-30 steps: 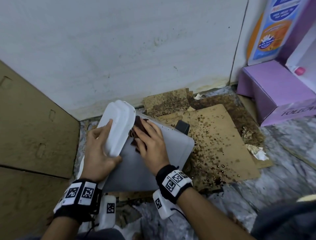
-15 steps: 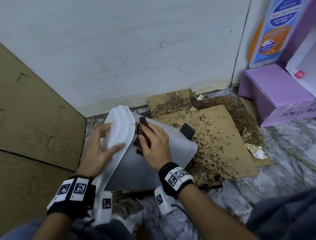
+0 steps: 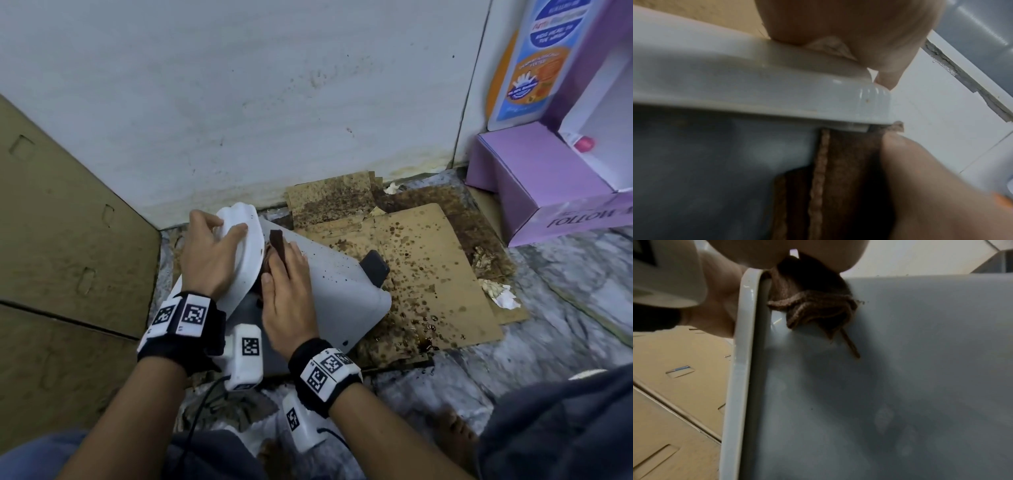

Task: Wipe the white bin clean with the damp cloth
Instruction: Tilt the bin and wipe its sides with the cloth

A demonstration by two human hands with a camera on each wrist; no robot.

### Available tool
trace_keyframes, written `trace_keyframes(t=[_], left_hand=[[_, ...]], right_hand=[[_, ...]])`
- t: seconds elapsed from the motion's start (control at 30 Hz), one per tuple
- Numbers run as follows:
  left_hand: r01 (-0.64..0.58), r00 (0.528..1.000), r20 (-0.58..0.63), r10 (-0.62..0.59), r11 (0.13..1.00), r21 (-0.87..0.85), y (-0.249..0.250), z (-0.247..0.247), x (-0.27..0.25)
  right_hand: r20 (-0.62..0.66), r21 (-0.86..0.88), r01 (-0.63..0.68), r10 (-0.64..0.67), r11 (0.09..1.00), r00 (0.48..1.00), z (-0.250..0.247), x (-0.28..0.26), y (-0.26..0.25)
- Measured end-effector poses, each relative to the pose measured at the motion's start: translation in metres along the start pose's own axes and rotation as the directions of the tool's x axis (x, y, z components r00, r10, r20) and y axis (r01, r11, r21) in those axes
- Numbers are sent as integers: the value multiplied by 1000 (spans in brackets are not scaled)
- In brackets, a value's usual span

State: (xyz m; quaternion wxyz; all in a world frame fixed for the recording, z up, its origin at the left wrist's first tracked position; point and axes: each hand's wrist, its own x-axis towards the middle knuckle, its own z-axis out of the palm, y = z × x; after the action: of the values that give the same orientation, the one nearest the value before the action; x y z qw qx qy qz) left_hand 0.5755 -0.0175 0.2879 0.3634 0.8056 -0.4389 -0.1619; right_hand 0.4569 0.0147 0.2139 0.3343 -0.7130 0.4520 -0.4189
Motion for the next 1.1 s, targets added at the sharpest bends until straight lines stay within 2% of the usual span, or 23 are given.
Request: trace_keyframes(t=[0.13,0.3,0.43,0.57,0.77,0.93,1.0,1.1], left_hand=[[16,1000,-21,-15,998,55,3,1,11],[-1,1000,31,-2,995,98,-3,1,13],[14,1000,27,-17,996,93,-5,0,13],[10,1000,17,-11,994,110,-2,3,8],[-43,999,1,44,992,115,-5,4,3],[-65,998,-8,66,993,97,-13,-3,1],[-61,998,-10,62,995,79,-17,-5,1],[-44,999,-5,44,997,63,-21,-8,0]], right_hand=[[40,-177,8,-1,984,999,3,-3,7],[50,-218,-120,134,968,990,-13,-12,44],[46,-145,-190,199,971,979,-21,-18,74],[-17,-20,-276,276,961,961,-13,-11,56],[-24,-50,-103,102,993,995,9,0,1],[13,-101,-4,5,995,1000,14,-3,8],[36,-127,1,4,992,999,11,-8,21],[26,-153,-81,86,985,996,5,-17,44]])
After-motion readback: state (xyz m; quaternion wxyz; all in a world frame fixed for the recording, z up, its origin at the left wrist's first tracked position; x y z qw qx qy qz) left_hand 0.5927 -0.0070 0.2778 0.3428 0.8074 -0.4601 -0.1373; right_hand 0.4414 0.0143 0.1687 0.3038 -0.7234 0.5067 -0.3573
